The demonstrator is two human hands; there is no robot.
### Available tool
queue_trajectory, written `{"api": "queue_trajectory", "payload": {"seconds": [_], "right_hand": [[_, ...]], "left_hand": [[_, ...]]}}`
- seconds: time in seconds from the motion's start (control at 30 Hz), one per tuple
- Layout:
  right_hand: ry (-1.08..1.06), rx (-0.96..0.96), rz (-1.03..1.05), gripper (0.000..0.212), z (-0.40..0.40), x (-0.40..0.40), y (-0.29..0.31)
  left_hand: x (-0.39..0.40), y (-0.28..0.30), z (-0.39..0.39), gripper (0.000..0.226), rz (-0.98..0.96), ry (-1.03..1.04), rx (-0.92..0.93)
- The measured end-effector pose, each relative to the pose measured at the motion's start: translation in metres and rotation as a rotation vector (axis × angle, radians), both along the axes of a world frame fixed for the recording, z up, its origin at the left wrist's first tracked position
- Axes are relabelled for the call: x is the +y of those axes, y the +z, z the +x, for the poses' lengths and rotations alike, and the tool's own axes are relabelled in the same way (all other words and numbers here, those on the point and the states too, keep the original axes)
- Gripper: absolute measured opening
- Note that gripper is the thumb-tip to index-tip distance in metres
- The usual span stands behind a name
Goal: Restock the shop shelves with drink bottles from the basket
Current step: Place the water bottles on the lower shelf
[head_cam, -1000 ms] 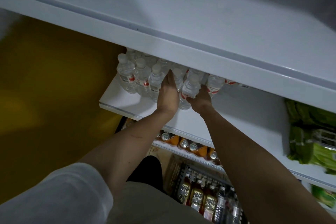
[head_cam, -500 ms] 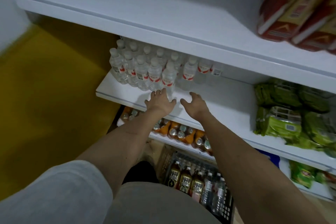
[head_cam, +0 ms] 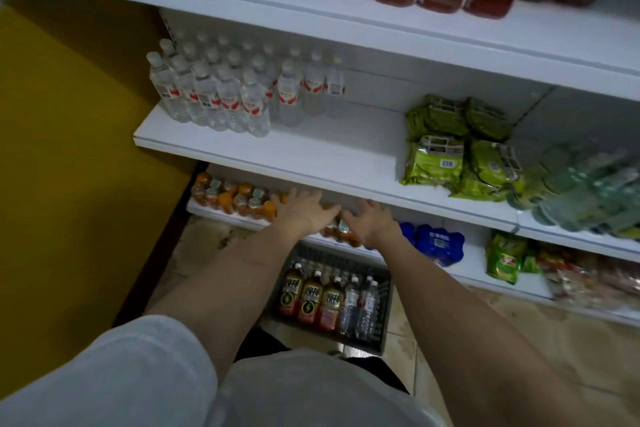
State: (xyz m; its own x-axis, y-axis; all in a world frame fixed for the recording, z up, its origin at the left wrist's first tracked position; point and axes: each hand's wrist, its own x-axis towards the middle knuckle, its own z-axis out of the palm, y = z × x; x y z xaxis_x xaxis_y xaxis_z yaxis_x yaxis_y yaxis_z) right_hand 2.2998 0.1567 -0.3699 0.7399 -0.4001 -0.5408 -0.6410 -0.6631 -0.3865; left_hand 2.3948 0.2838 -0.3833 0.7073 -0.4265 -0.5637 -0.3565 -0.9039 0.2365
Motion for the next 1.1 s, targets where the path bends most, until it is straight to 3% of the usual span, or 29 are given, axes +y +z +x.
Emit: {"api": "queue_trajectory", "payload": {"seconds": [0.23,0.47,0.67,0.87,0.97,1.03,1.1], "right_hand": [[-0.034,0.104,0.048,0.073,-0.067,-0.022,-0.016],[-0.150,0.157,0.088,0.067,-0.113,-0.033,-0.049],[-0.238,0.233,0.194,0.071,-0.133,-0.020,-0.111],[-0.403,0.314,0.346,0.090,-0.151,-0.004,-0.240],[-0.477,0.304,0.370,0.117,-0.153,-0.007,-0.311],[-0.542,0.316,0.376,0.114,-0.151,-0.016,-0.364],[-0.573,0.338,0.357,0.094,-0.148,-0.025,-0.424]], "left_hand": [[-0.018,-0.009,-0.058,0.085,0.084,-0.145,0.042],[-0.040,-0.035,-0.087,0.078,0.117,-0.257,0.111],[-0.040,-0.094,-0.099,0.075,0.144,-0.279,0.162],[-0.038,-0.216,-0.105,0.073,0.199,-0.221,0.256],[-0.037,-0.288,-0.110,0.067,0.186,-0.220,0.244],[-0.039,-0.342,-0.113,0.069,0.196,-0.234,0.259],[-0.043,-0.406,-0.118,0.070,0.195,-0.212,0.284]]}}
